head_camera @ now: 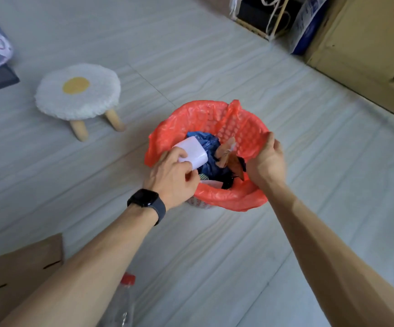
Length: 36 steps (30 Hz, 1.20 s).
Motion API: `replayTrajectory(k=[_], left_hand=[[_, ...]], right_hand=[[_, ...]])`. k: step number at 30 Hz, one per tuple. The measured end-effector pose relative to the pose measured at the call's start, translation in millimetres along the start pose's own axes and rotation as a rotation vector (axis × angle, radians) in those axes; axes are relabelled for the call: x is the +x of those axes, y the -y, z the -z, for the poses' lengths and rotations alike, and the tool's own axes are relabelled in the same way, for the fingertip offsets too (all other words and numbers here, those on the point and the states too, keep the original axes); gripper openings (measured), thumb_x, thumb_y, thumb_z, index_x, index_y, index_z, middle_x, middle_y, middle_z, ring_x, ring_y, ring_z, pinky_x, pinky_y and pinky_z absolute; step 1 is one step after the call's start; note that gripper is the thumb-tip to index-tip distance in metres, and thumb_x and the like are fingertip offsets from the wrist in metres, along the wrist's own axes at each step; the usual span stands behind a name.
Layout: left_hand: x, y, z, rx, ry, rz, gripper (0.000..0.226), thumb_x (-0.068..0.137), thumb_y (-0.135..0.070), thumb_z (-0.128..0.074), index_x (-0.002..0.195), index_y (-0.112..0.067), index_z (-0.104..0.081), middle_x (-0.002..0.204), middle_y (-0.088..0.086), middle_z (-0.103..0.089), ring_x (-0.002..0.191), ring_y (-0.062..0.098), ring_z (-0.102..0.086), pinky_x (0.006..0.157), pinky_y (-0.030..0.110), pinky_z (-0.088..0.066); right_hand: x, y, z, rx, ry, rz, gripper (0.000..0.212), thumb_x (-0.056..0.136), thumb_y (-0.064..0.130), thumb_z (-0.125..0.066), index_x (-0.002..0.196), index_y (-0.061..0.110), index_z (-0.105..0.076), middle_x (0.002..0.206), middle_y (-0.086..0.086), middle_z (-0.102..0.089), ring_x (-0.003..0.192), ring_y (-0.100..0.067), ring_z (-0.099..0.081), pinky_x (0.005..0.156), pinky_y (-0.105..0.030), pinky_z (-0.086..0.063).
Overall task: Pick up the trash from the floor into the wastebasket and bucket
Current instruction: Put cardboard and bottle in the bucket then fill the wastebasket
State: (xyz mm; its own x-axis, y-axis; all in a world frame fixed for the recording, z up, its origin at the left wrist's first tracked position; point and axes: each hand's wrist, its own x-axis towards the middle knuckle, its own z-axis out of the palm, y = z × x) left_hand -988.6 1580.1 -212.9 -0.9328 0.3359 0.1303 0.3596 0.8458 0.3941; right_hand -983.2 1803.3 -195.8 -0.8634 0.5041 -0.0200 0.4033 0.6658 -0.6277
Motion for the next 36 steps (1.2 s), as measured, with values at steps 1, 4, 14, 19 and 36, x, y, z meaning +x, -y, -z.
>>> replayTrajectory(k=[1,4,14,19,36], left_hand=[[-12.6,14.0,8.0,0.010,-0.017,0.040,0.029,0.087,-0.035,-0.061,0.070,-0.013,-0.069,0.121,-0.002,-0.057,0.106,0.023,-0.056,0.081,0.033,-0.049],[-45.1,50.8,30.6,0.024,-0.072,0.071,0.029,0.086,-0.038,-0.059,0.067,-0.016,-0.064,0.117,-0.003,-0.061,0.103,0.024,-0.059,0.080,0.032,-0.049],[-182.0,143.9,107.6,0.060,-0.117,0.247,0.036,0.091,-0.025,-0.055,0.128,-0.023,-0.055,0.127,0.000,-0.056,0.118,0.024,-0.051,0.095,0.035,-0.040],[-324.8,225.6,123.3,0.030,-0.024,0.623,0.045,0.095,-0.026,-0.050,0.140,-0.023,-0.046,0.139,0.001,-0.053,0.130,0.023,-0.045,0.108,0.037,-0.038],[-758.4,273.3,83.7,-0.029,-0.218,1.555,0.065,0.085,-0.032,-0.061,0.146,-0.022,-0.041,0.153,0.010,-0.035,0.143,0.029,-0.029,0.113,0.045,-0.035]], right_hand=[[-8.7,12.1,-9.9,0.024,0.031,0.037,0.078,0.078,0.025,-0.052,0.148,-0.001,-0.028,0.143,-0.022,-0.042,0.121,-0.043,-0.051,0.098,-0.042,-0.043],[-32.8,41.5,-33.6,-0.028,0.119,0.079,0.081,0.076,0.031,-0.050,0.149,0.005,-0.026,0.149,-0.018,-0.036,0.122,-0.045,-0.050,0.097,-0.048,-0.045],[-190.7,166.0,-113.3,-0.177,0.104,1.055,0.037,0.090,0.036,-0.052,0.121,0.022,-0.065,0.144,-0.003,-0.053,0.129,-0.032,-0.047,0.093,-0.047,-0.046],[-295.3,184.3,-192.6,-0.294,0.730,1.220,0.047,0.092,0.027,-0.054,0.139,0.024,-0.053,0.152,-0.005,-0.043,0.132,-0.033,-0.043,0.100,-0.048,-0.047],[-645.2,225.7,-330.3,-0.619,1.301,1.674,0.065,0.096,0.049,-0.054,0.152,0.035,-0.023,0.158,-0.002,-0.026,0.136,-0.030,-0.039,0.106,-0.046,-0.044]])
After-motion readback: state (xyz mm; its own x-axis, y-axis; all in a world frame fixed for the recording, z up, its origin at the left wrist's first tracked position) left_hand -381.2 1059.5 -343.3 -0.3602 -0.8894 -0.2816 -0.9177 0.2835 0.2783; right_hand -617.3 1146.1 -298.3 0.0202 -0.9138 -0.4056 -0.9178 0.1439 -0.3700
